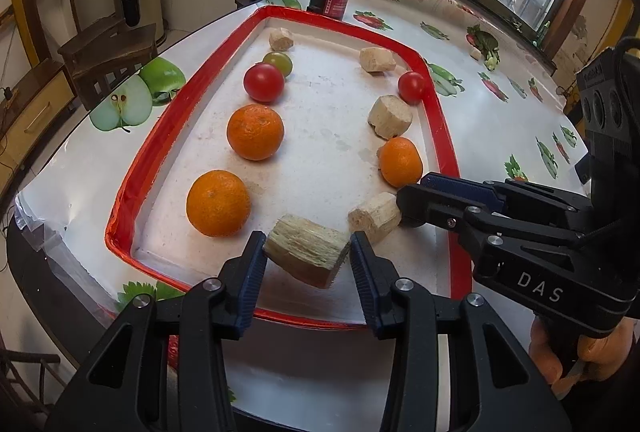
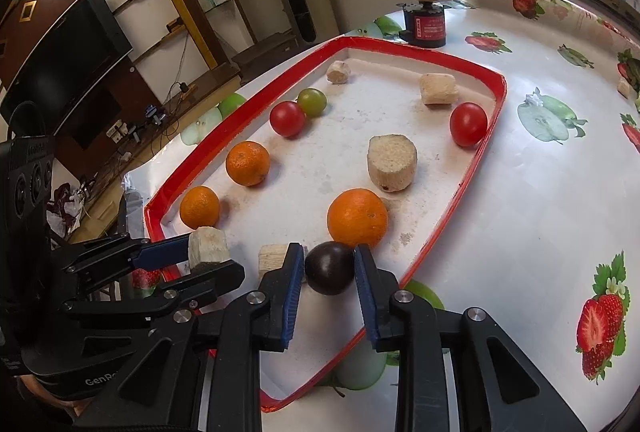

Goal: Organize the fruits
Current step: 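Lower and open left tool to release the cork cylinder while right tool releases the plum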

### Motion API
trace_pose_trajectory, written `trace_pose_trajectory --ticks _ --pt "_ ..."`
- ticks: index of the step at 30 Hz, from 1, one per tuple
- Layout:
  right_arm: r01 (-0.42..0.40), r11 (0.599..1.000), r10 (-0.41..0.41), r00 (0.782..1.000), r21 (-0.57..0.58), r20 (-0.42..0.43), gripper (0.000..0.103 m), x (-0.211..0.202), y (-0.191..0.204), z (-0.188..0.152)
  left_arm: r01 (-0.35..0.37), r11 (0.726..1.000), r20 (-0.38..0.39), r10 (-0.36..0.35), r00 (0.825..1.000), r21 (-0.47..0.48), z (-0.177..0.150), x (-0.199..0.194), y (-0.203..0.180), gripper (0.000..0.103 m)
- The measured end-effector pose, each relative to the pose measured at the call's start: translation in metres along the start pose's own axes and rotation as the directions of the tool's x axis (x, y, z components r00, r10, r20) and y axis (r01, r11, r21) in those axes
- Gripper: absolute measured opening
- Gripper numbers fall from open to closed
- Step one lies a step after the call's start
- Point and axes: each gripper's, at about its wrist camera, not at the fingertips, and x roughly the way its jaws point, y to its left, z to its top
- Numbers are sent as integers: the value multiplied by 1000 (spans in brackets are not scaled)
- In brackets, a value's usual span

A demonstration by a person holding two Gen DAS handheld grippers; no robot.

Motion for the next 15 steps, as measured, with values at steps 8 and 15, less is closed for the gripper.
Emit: trace_pose_trajectory --ticks 8,15 --pt "-9 1000 9 1000 1 3 40 -6 1 0 -50 999 28 49 998 20 -2 -8 -4 60" --pt "-5 1000 4 999 14 36 45 -23 -5 1 -58 998 43 56 997 30 -5 -16 -4 60"
